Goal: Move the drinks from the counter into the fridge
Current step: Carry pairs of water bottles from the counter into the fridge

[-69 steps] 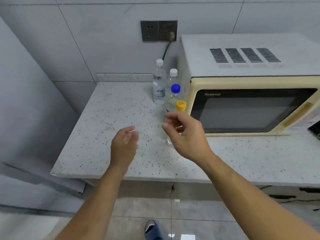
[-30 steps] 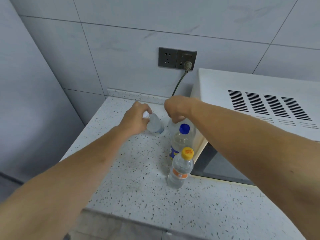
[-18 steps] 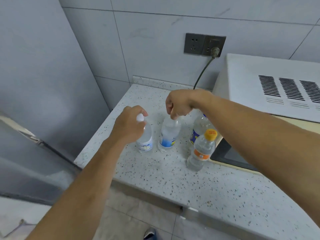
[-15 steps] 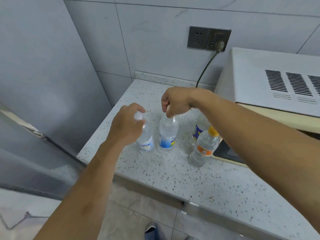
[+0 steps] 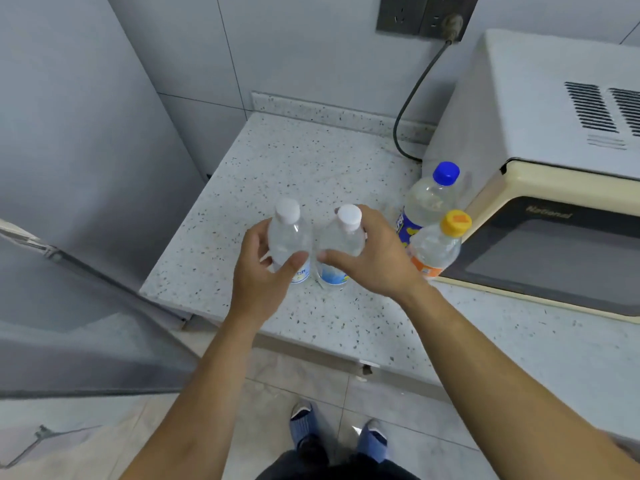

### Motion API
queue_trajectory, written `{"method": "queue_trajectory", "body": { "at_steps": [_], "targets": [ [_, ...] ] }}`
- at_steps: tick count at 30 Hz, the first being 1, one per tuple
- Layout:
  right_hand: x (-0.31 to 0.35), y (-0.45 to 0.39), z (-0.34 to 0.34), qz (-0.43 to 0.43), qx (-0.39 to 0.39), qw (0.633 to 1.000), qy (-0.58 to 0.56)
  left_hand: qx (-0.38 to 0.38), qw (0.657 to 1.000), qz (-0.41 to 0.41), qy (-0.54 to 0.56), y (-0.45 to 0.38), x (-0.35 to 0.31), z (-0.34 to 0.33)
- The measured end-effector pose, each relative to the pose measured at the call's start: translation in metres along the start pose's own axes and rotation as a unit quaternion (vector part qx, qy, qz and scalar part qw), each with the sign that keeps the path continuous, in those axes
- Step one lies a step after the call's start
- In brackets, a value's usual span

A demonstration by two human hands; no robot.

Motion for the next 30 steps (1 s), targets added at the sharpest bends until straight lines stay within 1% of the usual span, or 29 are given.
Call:
{"method": "queue_trajectory", "body": {
  "at_steps": [3, 5, 9, 12, 17, 21, 24, 27, 30],
  "targets": [
    [-0.035, 0.02, -0.02, -0.055, -0.018, 0.993, -0.099, 0.022, 0.999, 0.03, 0.018, -0.001, 0.027, -0.003],
    [-0.048, 0.025, -0.03, -0.069, -0.035, 0.988, -0.134, 0.031, 0.998, 0.046, 0.021, -0.003, 0.039, -0.005],
    [-0.065, 0.026, -0.045, -0.077, -0.073, 0.981, -0.163, 0.06, 0.996, 0.057, 0.026, -0.008, 0.053, -0.009],
    [-0.071, 0.027, -0.051, -0.083, -0.096, 0.977, -0.172, 0.094, 0.994, 0.057, 0.01, -0.012, 0.059, -0.015],
    [-0.07, 0.027, -0.05, -0.093, -0.112, 0.972, -0.184, 0.076, 0.996, 0.056, -0.006, -0.013, 0.056, -0.015],
    [-0.068, 0.046, -0.045, -0.117, -0.091, 0.964, -0.221, 0.073, 0.995, 0.06, 0.01, 0.005, 0.051, -0.01],
    [-0.07, 0.075, -0.045, -0.14, -0.047, 0.951, -0.272, 0.09, 0.99, 0.091, 0.059, 0.036, 0.056, -0.005],
    [-0.074, 0.112, -0.049, -0.161, -0.003, 0.925, -0.343, 0.121, 0.977, 0.13, 0.115, 0.074, 0.061, -0.004],
    [-0.081, 0.154, -0.061, -0.206, 0.041, 0.884, -0.418, 0.148, 0.953, 0.182, 0.189, 0.121, 0.067, -0.006]
  ]
}}
Point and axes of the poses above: each hand's wrist, its own y-axis away from the middle knuckle, its own z-axis out of the back of the hand, x = y × z, the point moved 8 cm from there along -y, towards the middle knuckle, and after that the axes turned 3 degrees about z, right-handed, at the moved point
